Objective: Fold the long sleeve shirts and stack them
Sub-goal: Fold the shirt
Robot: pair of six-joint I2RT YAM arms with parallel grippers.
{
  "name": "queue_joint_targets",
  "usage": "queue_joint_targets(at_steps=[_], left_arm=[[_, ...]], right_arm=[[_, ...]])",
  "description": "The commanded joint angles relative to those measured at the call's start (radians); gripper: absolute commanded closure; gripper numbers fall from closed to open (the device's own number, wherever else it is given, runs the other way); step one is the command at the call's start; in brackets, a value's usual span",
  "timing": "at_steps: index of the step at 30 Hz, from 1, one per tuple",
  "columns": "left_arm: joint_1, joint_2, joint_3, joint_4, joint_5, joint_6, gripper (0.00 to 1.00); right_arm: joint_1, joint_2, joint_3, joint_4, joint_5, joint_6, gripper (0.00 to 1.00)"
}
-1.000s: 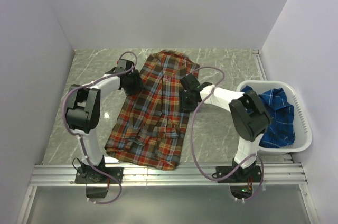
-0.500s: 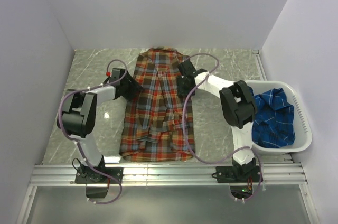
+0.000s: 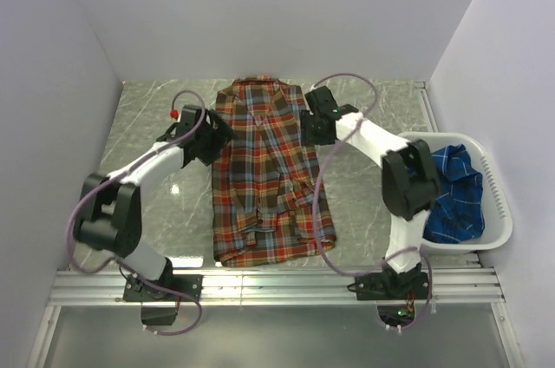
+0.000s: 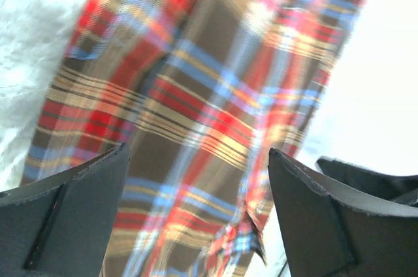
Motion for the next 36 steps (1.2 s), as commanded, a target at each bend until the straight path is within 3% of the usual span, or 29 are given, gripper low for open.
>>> queue_joint_targets(at_steps=[1,9,18,24,36], left_arm=[[-0.030,-0.135,0.036,-0.077,-0.078,0.117,0.06],[-0.183,-0.289,-0.091,-0.179,-0.107,0.223,0.11],[-0.368,-0.306,-0.233,-0.153,-0.124,0.178,0.11],[-0.371,-0.229,-0.260,-0.114,-0.104,0.122,0.14],[-0.342,-0.008,-0.144,-0.111,-0.133,0.121,0.16]], right_arm=[[0.057,-0.214,-0.104,-0.022,0.016,-0.025,0.39],[0.279,-0.438,-0.391,-0.134,-0.016,0.083,0.39],[0.380,-0.517,-0.615,-0.028,-0.148,0.187,0.41],[0.378,-0.449,-0.631,0.001,-0.144,0.195,0.42],[0.375,-0.311,-0.566,0.035,-0.096,0.176,0.42]])
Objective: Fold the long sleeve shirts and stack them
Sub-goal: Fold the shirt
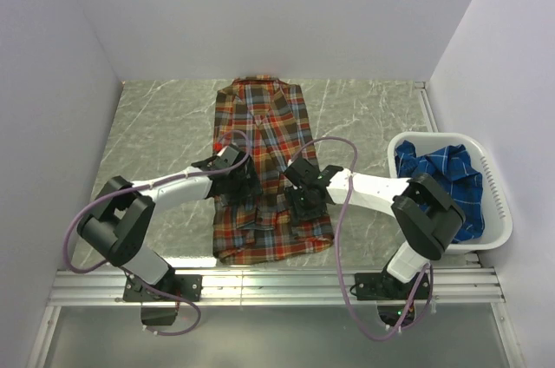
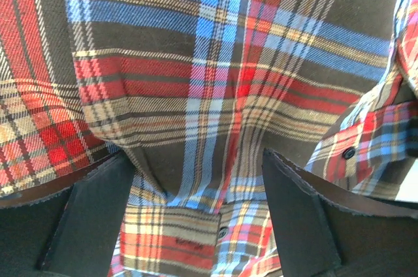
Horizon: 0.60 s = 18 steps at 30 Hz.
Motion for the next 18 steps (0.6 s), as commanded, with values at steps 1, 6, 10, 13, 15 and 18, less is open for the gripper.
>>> queue_joint_targets(at_steps=[1,6,10,13,15,18], left_arm=[[0.026,0.051,0.043,0.028,-0.026,0.006,0.16],[0.052,0.063,0.087,-0.002,-0.028,0.034,0.16],[0.049,-0.053,0.049,-0.039,-0.002,0.026,0.15],[0.049,-0.163,0.002,-0.080,0.012,0.006,0.14],[0.049,-0.222,-0.029,-0.114,0.009,-0.008,0.15],[0.051,-0.309,-0.060,-0.160,-0.015,-0.023,0.16]], right_arm=[[0.000,0.049,0.044,0.049,0.039,-0.002,0.42],[-0.003,0.067,0.115,0.023,0.033,-0.022,0.42],[-0.003,-0.026,0.125,-0.030,0.039,-0.031,0.42],[-0.006,-0.107,0.133,-0.067,0.065,-0.026,0.42],[-0.016,-0.138,0.139,-0.089,0.088,-0.025,0.42],[-0.059,-0.172,0.133,-0.086,0.089,-0.016,0.42]])
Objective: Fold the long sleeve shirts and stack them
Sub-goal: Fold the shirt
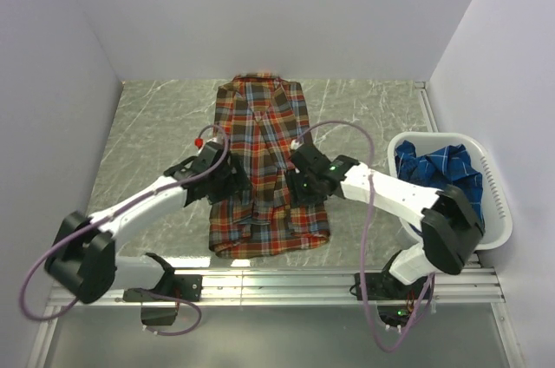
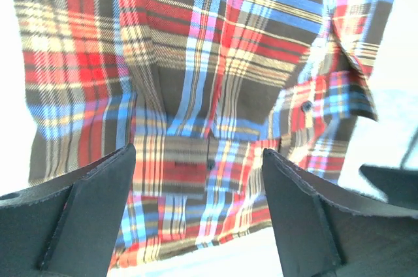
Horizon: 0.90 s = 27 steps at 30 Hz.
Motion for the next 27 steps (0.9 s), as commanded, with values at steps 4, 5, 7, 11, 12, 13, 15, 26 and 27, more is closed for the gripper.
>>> queue_joint_targets(at_steps=[4,5,7,11,12,13,15,26,27], left_arm=[[0.007,-0.107,-0.063,-0.110,-0.043,-0.025,0.19],[0.013,-0.113,-0.072,-0.114,-0.046,-0.025,0.21],[0.034,-0.118,-0.104,-0.115,-0.029,-0.025,0.22],[0.111,-0.145,-0.141,-0.127,0.008,0.009,0.23],[0.122,-0.153,-0.150,-0.134,0.013,0.017,0.23],[0.132,-0.167,-0.154,-0.138,0.017,0.023,0.23],[0.146,-0.173,-0.161,-0.146,0.040,0.043,0.23],[0.149,-0.139,-0.258,-0.121,0.215,0.063,0.26],[0.149,-0.141,-0.259,-0.118,0.224,0.061,0.27]], right_arm=[[-0.136,-0.080,-0.019,0.025,-0.020,0.018,0.43],[-0.155,-0.083,-0.047,0.045,-0.047,0.020,0.43],[-0.194,-0.086,-0.074,0.062,-0.087,0.023,0.45],[-0.254,-0.105,-0.160,0.088,-0.136,0.041,0.46],[-0.264,-0.112,-0.177,0.092,-0.147,0.043,0.47],[-0.274,-0.123,-0.203,0.097,-0.153,0.046,0.47],[-0.297,-0.131,-0.222,0.097,-0.161,0.043,0.47],[-0.310,-0.111,-0.308,0.097,-0.242,0.054,0.47],[-0.310,-0.111,-0.314,0.099,-0.254,0.055,0.47]])
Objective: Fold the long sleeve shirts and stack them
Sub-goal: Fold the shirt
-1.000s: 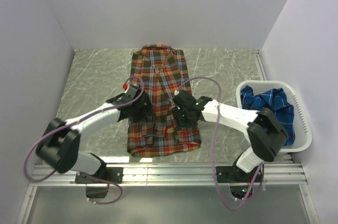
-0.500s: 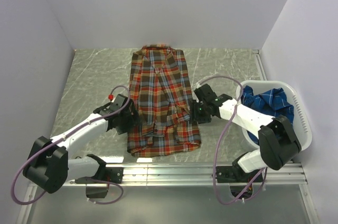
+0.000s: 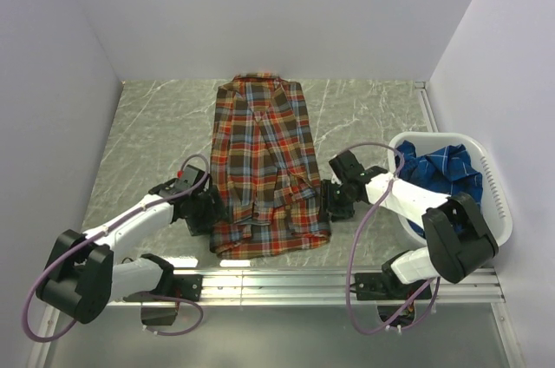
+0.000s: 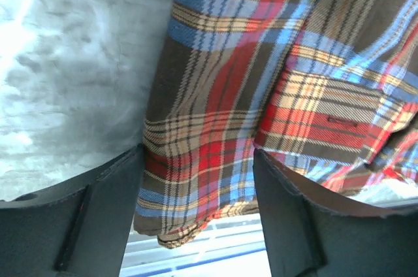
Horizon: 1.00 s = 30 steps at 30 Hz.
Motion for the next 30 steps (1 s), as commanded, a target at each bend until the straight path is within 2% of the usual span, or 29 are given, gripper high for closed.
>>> queue_joint_targets(at_steps=[1,3,7,11,13,16,19,20,22,23,26,28,30], left_arm=[[0.002,0.003,-0.008,0.009,0.090,0.020,0.28],[0.001,0.012,-0.012,0.003,0.112,0.018,0.36],[-0.001,0.025,-0.047,0.029,0.240,0.003,0.42],[-0.013,0.002,-0.061,0.014,0.262,-0.008,0.49],[-0.013,-0.021,-0.049,-0.011,0.259,-0.003,0.50],[-0.011,-0.058,-0.020,-0.074,0.229,0.009,0.48],[-0.011,-0.086,0.008,-0.121,0.195,0.023,0.42],[-0.010,-0.090,0.011,-0.127,0.192,0.026,0.36],[-0.011,-0.106,0.006,-0.130,0.199,0.020,0.30],[-0.011,-0.110,-0.003,-0.129,0.205,0.014,0.25],[-0.010,-0.127,0.001,-0.135,0.203,0.007,0.17],[-0.010,-0.142,0.023,-0.147,0.166,0.006,0.14],[-0.011,-0.149,0.055,-0.157,0.146,0.003,0.15]], right_arm=[[-0.001,-0.009,-0.035,0.010,-0.064,0.017,0.47],[-0.001,-0.006,-0.046,0.010,-0.081,0.017,0.49],[-0.001,-0.003,-0.070,0.010,-0.125,0.015,0.59],[-0.001,-0.016,-0.092,-0.003,-0.158,0.011,0.72],[0.002,-0.032,-0.103,-0.017,-0.162,0.003,0.72],[0.000,-0.061,-0.095,-0.055,-0.156,-0.015,0.72],[0.002,-0.093,-0.061,-0.108,-0.110,-0.037,0.71],[0.000,-0.101,-0.051,-0.127,-0.092,-0.040,0.69],[-0.001,-0.118,-0.026,-0.138,-0.047,-0.045,0.65],[-0.003,-0.124,-0.020,-0.143,-0.035,-0.043,0.58],[-0.001,-0.159,-0.003,-0.129,-0.024,-0.032,0.54],[-0.003,-0.197,0.025,-0.111,-0.030,-0.031,0.53],[-0.003,-0.211,0.049,-0.076,-0.020,-0.028,0.54]])
